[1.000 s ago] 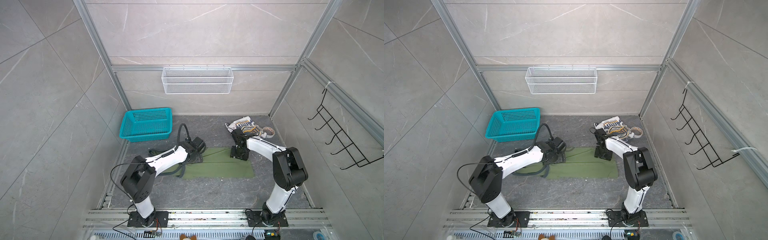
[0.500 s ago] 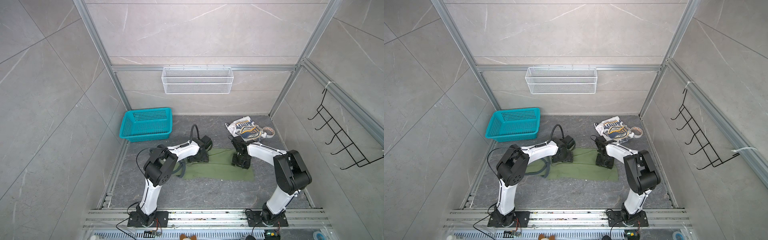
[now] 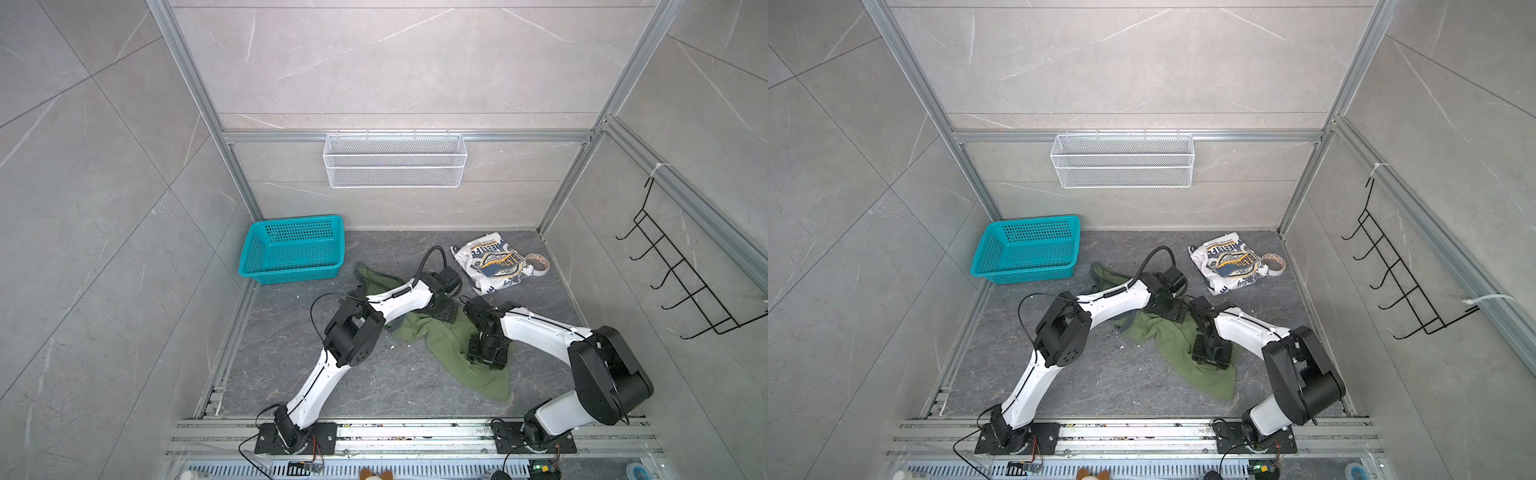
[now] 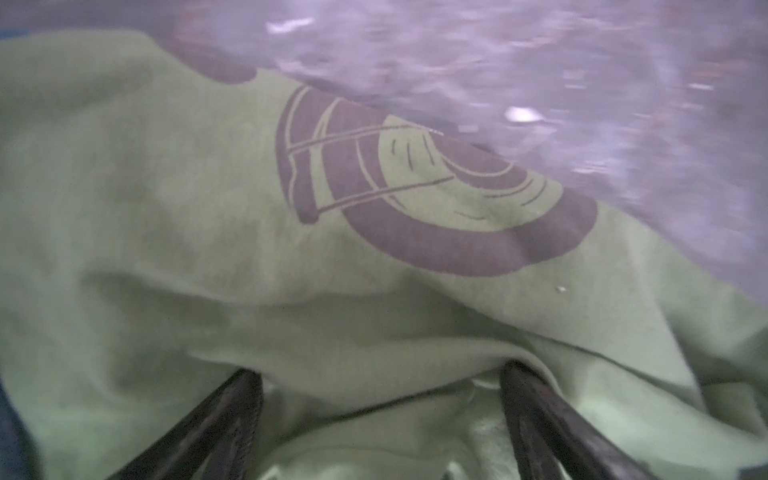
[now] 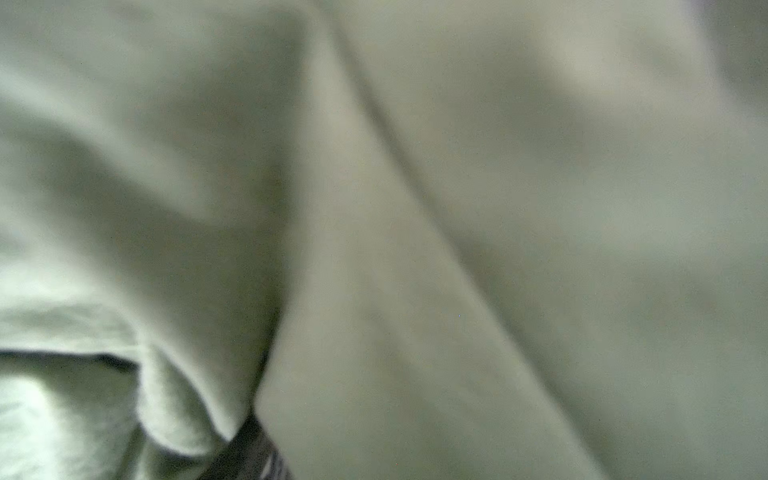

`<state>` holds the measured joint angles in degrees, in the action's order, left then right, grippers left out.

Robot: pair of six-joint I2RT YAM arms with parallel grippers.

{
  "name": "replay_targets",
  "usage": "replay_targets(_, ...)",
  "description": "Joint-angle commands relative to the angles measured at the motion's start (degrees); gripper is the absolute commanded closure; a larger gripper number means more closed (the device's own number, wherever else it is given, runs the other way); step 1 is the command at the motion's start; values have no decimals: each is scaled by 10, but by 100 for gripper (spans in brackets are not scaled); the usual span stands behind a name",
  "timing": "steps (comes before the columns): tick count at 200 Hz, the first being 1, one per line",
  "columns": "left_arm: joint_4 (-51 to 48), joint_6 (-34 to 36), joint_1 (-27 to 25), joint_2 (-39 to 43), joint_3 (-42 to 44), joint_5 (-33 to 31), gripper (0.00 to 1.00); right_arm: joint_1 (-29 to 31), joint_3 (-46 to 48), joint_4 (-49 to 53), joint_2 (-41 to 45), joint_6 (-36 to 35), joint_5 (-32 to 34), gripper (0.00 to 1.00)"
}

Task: Fold and stack the tank tops

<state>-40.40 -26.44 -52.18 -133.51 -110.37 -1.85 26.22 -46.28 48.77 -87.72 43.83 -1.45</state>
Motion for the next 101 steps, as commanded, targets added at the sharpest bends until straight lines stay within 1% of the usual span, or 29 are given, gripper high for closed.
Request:
replay_targets(1,-32,27,2,58,-15,-26,4,9,10,18,7,17,-10,42)
replay_targets(12,-52,0,11,99,-1,-81,3,13,8,14,6,18,-10,42)
replay_targets(25,-67,-54,32,155,42,-134,3,18,4,10,3,18,-10,42)
replay_targets(37,-73,-104,63,207,99,-153,3,20,3,5,0,19,-9,42)
replay_targets(52,-53,-151,101,268,186,-177,3,25,2,0,-2,19,-9,42)
replay_targets(63,-32,-170,133,300,242,-171,4,27,0,0,-4,18,-5,42)
replay_targets(73,-25,-181,159,312,271,-159,5,30,-3,0,-8,18,-3,42)
replay_targets(87,-8,-180,191,306,295,-143,7,34,-4,0,-14,17,0,42)
replay_targets(101,1,-174,212,281,296,-128,9,38,-5,0,-19,18,0,42)
